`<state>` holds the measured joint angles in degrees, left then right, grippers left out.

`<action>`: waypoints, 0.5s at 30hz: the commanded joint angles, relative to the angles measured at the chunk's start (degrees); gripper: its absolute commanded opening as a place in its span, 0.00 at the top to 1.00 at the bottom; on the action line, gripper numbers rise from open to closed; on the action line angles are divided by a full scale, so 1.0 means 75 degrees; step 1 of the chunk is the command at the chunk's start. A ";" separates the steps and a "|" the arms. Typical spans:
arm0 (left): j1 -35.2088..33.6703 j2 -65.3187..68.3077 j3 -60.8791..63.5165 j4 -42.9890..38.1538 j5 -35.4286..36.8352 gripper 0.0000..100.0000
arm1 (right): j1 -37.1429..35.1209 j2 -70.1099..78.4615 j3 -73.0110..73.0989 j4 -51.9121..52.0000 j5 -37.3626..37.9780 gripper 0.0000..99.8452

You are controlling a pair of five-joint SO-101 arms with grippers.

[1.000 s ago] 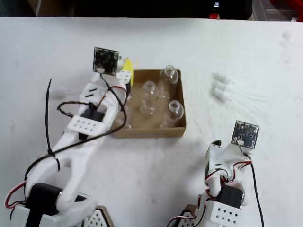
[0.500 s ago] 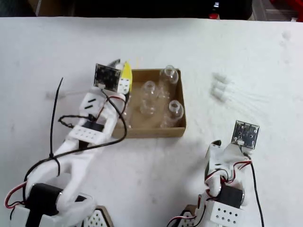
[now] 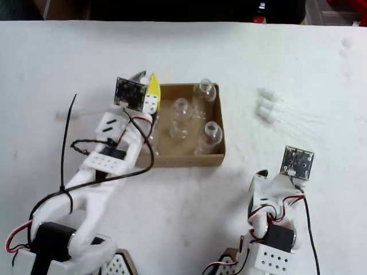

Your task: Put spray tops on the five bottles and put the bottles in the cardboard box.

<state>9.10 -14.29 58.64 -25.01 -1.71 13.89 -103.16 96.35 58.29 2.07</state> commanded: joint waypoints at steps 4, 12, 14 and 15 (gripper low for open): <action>-0.0076 -0.0334 -0.0903 0.1278 0.0633 0.98 | -0.0006 -0.0029 0.0059 0.0029 -0.0012 0.82; -0.0111 -0.0334 -0.1899 0.3294 0.0985 0.80 | -0.0006 -0.0029 0.0059 0.0029 -0.0012 0.82; -0.0111 -0.0334 -0.1946 0.3399 0.0985 0.78 | -0.0006 -0.0029 0.0059 0.0029 -0.0012 0.82; -0.0111 -0.0334 -0.1946 0.3388 0.0985 0.78 | -0.0006 -0.0029 0.0059 0.0029 -0.0012 0.82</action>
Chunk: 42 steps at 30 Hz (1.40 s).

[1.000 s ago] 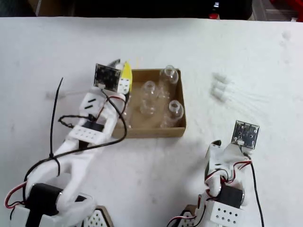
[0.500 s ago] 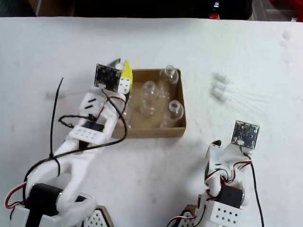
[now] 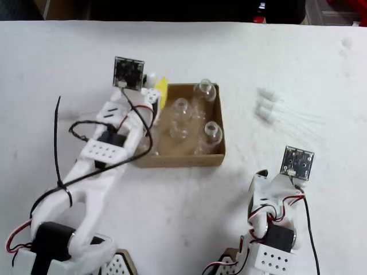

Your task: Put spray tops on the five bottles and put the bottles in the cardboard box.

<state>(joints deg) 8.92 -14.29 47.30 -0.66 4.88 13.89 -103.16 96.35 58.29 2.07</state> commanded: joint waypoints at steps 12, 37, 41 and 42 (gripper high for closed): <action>-0.0135 -0.1459 -0.0551 0.1055 0.0141 0.80 | -0.0006 -0.0029 0.0059 0.0029 -0.0012 0.82; -0.3581 -0.0123 -0.7736 1.0760 -0.2192 0.80 | 0.0006 -0.0029 0.0059 0.0029 -0.0012 0.82; -0.4261 0.1237 -0.9330 1.2284 -0.2661 0.80 | 0.0006 -0.0029 0.0059 0.0041 -0.0012 0.82; -0.4390 0.1518 -0.9647 1.2566 -0.2661 0.80 | 0.0006 -0.0029 0.0059 0.0041 -0.0012 0.82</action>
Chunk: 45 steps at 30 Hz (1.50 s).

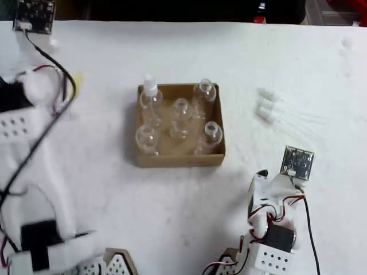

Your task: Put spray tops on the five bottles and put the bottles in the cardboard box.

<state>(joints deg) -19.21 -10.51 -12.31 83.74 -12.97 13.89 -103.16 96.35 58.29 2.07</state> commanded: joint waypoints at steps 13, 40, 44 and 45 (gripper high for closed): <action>-0.1377 0.4401 -0.2602 0.1852 0.0152 0.80 | -0.0006 -0.0029 0.0059 0.0041 -0.0012 0.82; -0.0967 0.7051 -0.2602 -0.1688 0.7994 0.80 | -0.0029 -0.0029 0.0059 0.0041 -0.0012 0.81; -0.0932 0.6804 -0.2930 -0.1453 0.7982 0.80 | -0.0029 -0.0029 0.0059 0.0041 -0.0012 0.81; -0.0908 0.6804 -0.2989 -0.1618 0.7982 0.80 | -0.0041 -0.0029 0.0059 0.0041 -0.0012 0.82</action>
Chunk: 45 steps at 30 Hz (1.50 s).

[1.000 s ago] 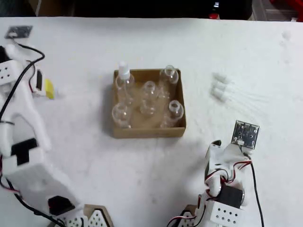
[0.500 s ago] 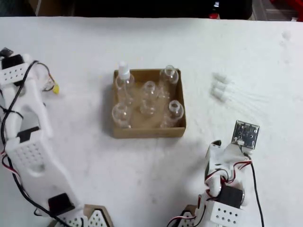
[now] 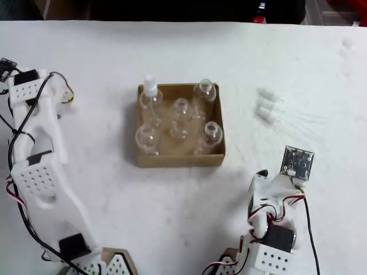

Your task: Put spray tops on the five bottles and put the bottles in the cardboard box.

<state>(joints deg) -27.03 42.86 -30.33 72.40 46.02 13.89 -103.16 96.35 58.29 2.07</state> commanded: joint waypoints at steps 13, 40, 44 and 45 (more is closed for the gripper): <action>0.0287 0.0779 -0.0938 -0.0656 0.0117 0.80 | -0.0018 -0.0029 0.0059 0.0041 -0.0012 0.82; -0.0182 0.2678 -0.4583 0.2368 0.0117 0.80 | -0.0006 -0.0029 0.0059 0.0041 -0.0012 0.82; -0.0158 0.2995 -0.4665 0.2309 0.0117 0.81 | -0.0006 -0.0029 0.0059 0.0041 -0.0012 0.82; -0.0147 0.3030 -0.4665 0.2309 0.0117 0.81 | -0.0006 -0.0029 0.0059 0.0041 -0.0012 0.82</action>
<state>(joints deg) -27.21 65.27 -62.77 89.63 46.20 13.89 -103.16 96.35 58.29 2.07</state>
